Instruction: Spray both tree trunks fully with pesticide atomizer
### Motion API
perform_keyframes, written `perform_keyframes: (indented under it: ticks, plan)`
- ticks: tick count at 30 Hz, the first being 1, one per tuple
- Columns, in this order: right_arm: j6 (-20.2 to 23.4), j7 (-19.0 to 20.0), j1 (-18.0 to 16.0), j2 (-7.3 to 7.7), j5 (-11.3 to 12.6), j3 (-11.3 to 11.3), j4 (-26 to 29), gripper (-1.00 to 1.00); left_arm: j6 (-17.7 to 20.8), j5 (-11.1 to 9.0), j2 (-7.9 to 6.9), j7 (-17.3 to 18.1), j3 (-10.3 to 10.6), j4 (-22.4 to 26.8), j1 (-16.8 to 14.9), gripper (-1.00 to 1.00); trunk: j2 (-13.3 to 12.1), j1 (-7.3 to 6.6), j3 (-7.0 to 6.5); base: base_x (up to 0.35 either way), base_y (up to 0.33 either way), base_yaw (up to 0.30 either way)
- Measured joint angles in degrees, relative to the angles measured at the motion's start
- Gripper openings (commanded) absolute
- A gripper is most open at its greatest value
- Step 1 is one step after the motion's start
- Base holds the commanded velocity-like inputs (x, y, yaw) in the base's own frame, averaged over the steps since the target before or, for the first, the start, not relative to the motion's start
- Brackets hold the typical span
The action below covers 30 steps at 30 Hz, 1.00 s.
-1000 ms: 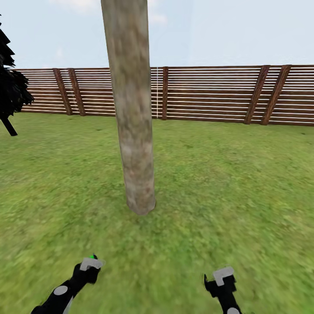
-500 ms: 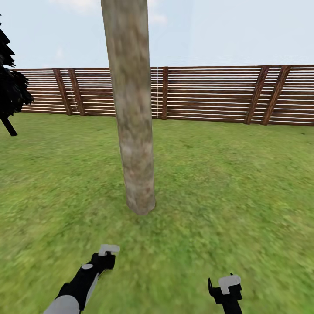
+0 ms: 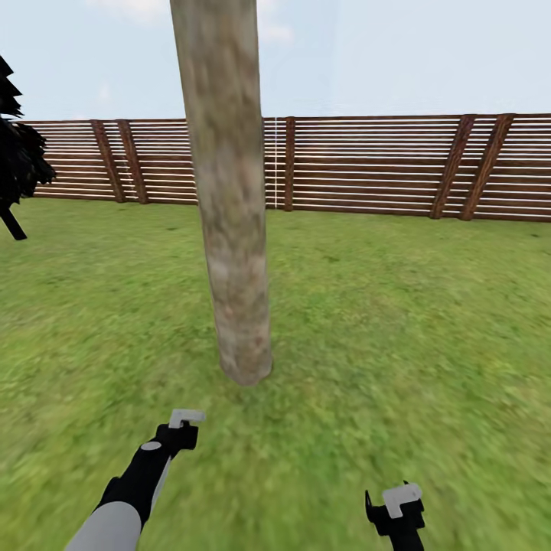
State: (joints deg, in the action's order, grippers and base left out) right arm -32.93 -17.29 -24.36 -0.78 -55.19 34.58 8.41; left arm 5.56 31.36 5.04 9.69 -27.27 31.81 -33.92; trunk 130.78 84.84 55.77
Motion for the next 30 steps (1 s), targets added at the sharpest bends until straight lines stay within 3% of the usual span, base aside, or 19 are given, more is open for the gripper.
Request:
perform_keyframes:
  ticks: [6, 9, 11, 20, 30]
  plan:
    - [-1.8, 0.3, 1.2, 0.16, 0.1, 0.8, -2.0, 1.0, 0.1, 0.0, 0.01, 0.1, 0.1, 0.0, 0.0, -1.0, 0.0, 0.0, 0.0, 0.317, -0.042, 0.0]
    - [-4.2, 0.4, 1.3, 0.17, 0.2, 6.4, -4.8, 1.0, 0.2, 0.0, 0.07, 0.2, 0.1, -0.1, 0.0, -1.0, 0.0, 0.03, 0.0, 0.091, -0.23, 0.0]
    - [-4.5, 0.5, 1.3, 0.16, 0.1, 8.2, -5.2, 1.0, 0.2, 0.0, 0.06, 0.2, 0.1, -0.1, 0.0, -1.0, 0.0, 0.05, 0.0, -0.128, -0.233, 0.0]
    - [-4.6, 0.4, 1.3, -0.07, 0.0, 8.7, -5.4, 1.0, -0.1, 0.0, 0.12, 0.1, 0.1, -0.1, 0.1, -1.0, 0.0, 0.04, 0.0, -0.098, -0.074, 0.0]
    - [-4.6, 0.4, 1.3, -0.09, 0.0, 8.7, -5.4, 1.0, -0.2, 0.1, 1.21, 0.0, 0.2, 0.0, 0.0, -1.0, 0.0, 0.06, 0.0, -0.164, -0.129, 0.0]
